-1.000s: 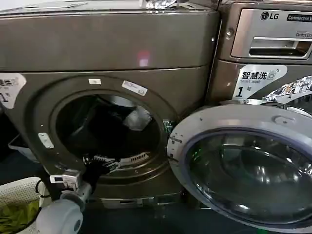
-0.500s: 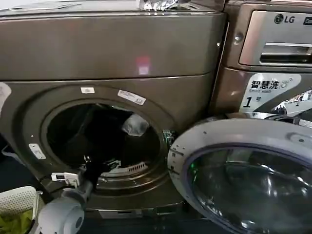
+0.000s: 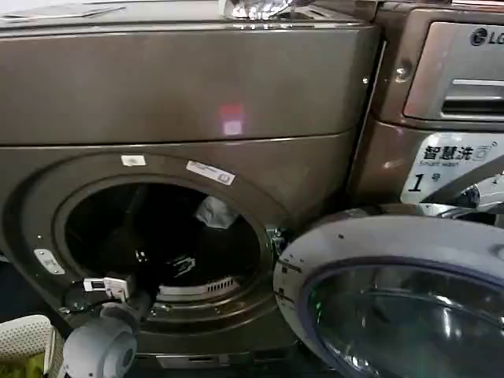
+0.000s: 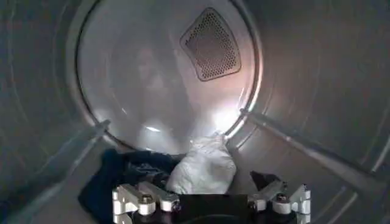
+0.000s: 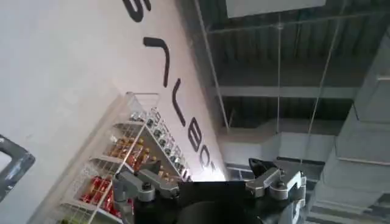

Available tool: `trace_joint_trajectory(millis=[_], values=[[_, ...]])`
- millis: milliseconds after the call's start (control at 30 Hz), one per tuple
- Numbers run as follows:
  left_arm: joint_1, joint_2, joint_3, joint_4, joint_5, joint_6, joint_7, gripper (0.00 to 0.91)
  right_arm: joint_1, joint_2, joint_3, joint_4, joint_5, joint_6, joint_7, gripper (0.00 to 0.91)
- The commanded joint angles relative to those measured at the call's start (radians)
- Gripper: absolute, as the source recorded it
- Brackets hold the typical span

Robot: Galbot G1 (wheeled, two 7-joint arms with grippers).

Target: Grasp the clothes from the dryer.

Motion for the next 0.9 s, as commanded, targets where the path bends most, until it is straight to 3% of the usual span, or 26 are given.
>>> trace_joint_trajectory(millis=[33, 633, 900], values=[[0.0, 0.0, -0.001, 0.001, 0.001, -0.002, 0.0, 0.907, 0.0, 0.0, 0.002, -0.001, -0.005, -0.001, -0.001, 0.907], [-0.009, -0.004, 0.001, 0.01, 0.002, -0.002, 0.001, 0.907, 0.002, 0.004, 0.008, -0.011, -0.005, 0.005, -0.006, 0.907], [-0.026, -0.004, 0.011, 0.034, 0.013, -0.013, 0.001, 0.907, -0.014, 0.006, 0.024, -0.002, -0.016, -0.031, 0.037, 0.907]])
